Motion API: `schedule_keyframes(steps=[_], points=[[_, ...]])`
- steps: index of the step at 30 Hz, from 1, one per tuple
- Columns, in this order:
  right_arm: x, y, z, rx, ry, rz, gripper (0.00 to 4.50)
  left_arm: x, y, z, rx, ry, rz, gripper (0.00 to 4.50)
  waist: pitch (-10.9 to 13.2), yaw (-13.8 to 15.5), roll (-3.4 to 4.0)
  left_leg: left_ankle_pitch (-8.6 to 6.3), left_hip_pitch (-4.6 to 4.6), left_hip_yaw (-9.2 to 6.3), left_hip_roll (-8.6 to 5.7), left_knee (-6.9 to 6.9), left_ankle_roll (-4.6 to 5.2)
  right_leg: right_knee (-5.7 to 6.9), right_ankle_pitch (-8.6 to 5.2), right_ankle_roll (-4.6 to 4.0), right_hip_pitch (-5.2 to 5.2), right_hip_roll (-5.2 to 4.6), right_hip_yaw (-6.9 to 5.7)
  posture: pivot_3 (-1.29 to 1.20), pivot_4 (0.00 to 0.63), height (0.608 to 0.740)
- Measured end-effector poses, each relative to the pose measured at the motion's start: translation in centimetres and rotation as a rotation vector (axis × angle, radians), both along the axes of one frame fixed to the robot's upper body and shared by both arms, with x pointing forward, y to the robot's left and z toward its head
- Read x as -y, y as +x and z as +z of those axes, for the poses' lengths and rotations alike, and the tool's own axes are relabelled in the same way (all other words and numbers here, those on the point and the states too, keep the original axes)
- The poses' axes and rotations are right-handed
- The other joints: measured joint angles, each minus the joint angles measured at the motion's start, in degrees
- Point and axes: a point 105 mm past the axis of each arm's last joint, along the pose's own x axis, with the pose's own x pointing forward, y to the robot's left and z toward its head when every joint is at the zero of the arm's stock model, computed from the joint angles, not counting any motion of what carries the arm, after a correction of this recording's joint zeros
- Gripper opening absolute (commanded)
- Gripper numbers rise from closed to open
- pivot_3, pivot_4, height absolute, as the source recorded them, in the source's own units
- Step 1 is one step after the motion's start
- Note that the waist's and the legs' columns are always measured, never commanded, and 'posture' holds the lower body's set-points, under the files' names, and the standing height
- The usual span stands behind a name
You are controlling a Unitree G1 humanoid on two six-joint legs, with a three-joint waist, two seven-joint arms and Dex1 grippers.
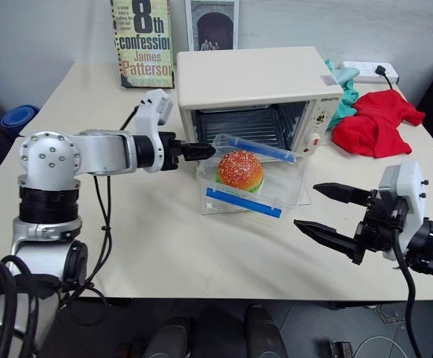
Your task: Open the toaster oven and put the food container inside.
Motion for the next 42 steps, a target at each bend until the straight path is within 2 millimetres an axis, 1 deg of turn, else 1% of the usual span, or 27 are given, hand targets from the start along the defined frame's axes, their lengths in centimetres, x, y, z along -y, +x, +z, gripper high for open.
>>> schedule_keyframes(steps=[2,4,6,7,9,10,11,14,17,19,22,26,30,33,37,39,42], points=[[-0.1,0.1,0.1,-0.009,0.015,-0.001,2.91,-0.8,-0.1,0.9,0.050,-0.069,-0.027,3.91,0.0,0.1,0.00,0.00,-0.01,-0.01,0.01,0.00,0.00,0.01,-0.01,-0.02,-0.01,0.00,-0.01,0.00,0.150,0.740],[-0.3,0.0,0.3,-0.019,0.034,0.009,2.22,-1.3,-0.8,2.1,0.118,-0.162,-0.118,3.31,0.0,0.1,0.00,-0.01,-0.02,-0.01,0.01,0.00,0.01,-0.01,-0.02,-0.03,0.00,0.00,-0.02,0.00,0.150,0.740],[-0.5,-0.1,0.2,-0.038,0.048,0.014,1.51,-1.6,-2.6,3.0,0.200,-0.199,-0.277,2.67,0.0,0.1,0.00,-0.01,-0.03,0.01,0.01,-0.01,0.02,-0.05,-0.03,-0.06,0.01,-0.01,-0.02,0.00,0.150,0.740],[-0.5,-0.2,0.1,-0.043,0.051,0.016,1.28,-1.6,-3.1,3.0,0.211,-0.203,-0.321,2.47,0.0,0.1,0.00,-0.04,-0.04,0.01,0.01,-0.02,0.07,-0.08,-0.04,-0.07,0.01,0.00,-0.02,0.00,0.150,0.740],[-1.0,-0.5,-0.4,-0.065,0.047,0.029,0.64,-1.6,-5.1,2.4,0.223,-0.178,-0.498,1.86,0.0,0.1,0.01,-0.09,0.00,0.03,0.02,-0.06,0.15,-0.08,-0.06,-0.11,0.03,0.00,-0.02,0.00,0.150,0.740],[-1.3,-0.6,-0.7,-0.078,0.046,0.038,0.26,-1.5,-5.5,1.9,0.220,-0.165,-0.550,1.56,0.0,0.1,0.01,-0.10,0.02,0.03,0.03,-0.06,0.18,-0.09,-0.06,-0.11,0.04,0.00,-0.02,0.00,0.150,0.740],[-1.6,-0.6,-1.0,-0.091,0.049,0.045,0.01,-1.2,-5.9,1.2,0.211,-0.145,-0.603,1.23,0.0,0.1,0.01,-0.09,0.00,0.03,0.02,-0.04,0.20,-0.10,-0.06,-0.10,0.05,0.00,-0.02,0.00,0.150,0.740],[-2.3,-0.2,-2.2,-0.115,0.027,0.030,0.00,-0.4,-6.5,-1.3,0.181,-0.059,-0.725,0.32,0.0,0.1,0.00,-0.07,-0.01,0.01,0.02,-0.02,0.25,-0.14,-0.06,-0.11,0.09,0.00,-0.02,0.00,0.150,0.740],[-2.6,0.8,-4.3,-0.159,-0.006,-0.038,0.00,1.2,-7.0,-3.9,0.163,0.050,-0.837,0.32,0.0,0.1,0.00,-0.11,-0.04,0.03,0.02,-0.02,0.30,-0.15,-0.05,-0.10,0.06,-0.01,0.00,0.00,0.150,0.740],[-2.8,1.5,-5.5,-0.179,-0.012,-0.077,0.00,2.6,-6.9,-5.4,0.171,0.103,-0.880,0.32,0.0,0.1,0.00,-0.12,-0.06,0.02,0.02,-0.02,0.33,-0.15,-0.04,-0.08,0.05,0.00,0.00,0.00,0.150,0.740],[-2.6,2.6,-6.3,-0.174,-0.031,-0.140,0.00,4.0,-6.7,-6.6,0.174,0.123,-0.902,0.32,0.0,0.1,0.00,-0.13,-0.07,0.02,0.03,-0.02,0.35,-0.14,-0.03,-0.06,0.03,0.01,0.00,0.00,0.150,0.740],[-1.2,4.9,-7.1,-0.157,-0.052,-0.274,0.00,5.1,-6.0,-6.5,0.198,0.117,-0.885,0.32,0.0,-0.2,0.00,-0.12,-0.02,0.03,0.04,-0.01,0.42,-0.04,-0.02,-0.05,0.02,0.02,0.03,0.00,0.150,0.740],[0.8,7.6,-7.1,-0.115,-0.073,-0.411,0.00,5.7,-5.6,-6.7,0.217,0.129,-0.855,0.32,0.0,-0.4,0.01,-0.11,-0.01,0.02,0.04,-0.01,0.44,-0.01,-0.02,-0.05,0.01,0.02,0.03,0.00,0.150,0.740],[0.7,8.2,-6.8,-0.102,-0.062,-0.414,0.00,5.7,-5.1,-6.8,0.231,0.153,-0.812,0.32,0.0,-0.5,0.01,-0.12,-0.01,0.02,0.05,-0.02,0.45,0.01,-0.02,-0.04,-0.01,0.03,0.03,0.00,0.150,0.740],[0.8,9.4,-6.4,-0.075,-0.070,-0.426,0.00,5.8,-4.4,-7.2,0.236,0.143,-0.755,0.32,0.0,-0.5,0.02,-0.12,0.00,0.02,0.05,-0.01,0.46,0.03,-0.02,-0.04,0.00,0.02,0.03,0.00,0.150,0.740],[0.1,10.2,-6.6,-0.078,-0.048,-0.421,0.00,6.0,-3.4,-7.2,0.236,0.117,-0.678,0.32,0.0,-0.6,0.02,-0.11,-0.01,0.02,0.04,0.01,0.48,0.06,-0.01,-0.02,-0.02,0.02,0.03,0.00,0.150,0.740],[-0.3,10.6,-6.3,-0.070,-0.040,-0.414,0.00,6.0,-2.8,-7.1,0.235,0.096,-0.631,0.32,0.0,-0.6,0.02,-0.11,-0.03,0.01,0.05,0.01,0.48,0.06,-0.01,-0.02,-0.04,0.01,0.03,0.00,0.150,0.740]])
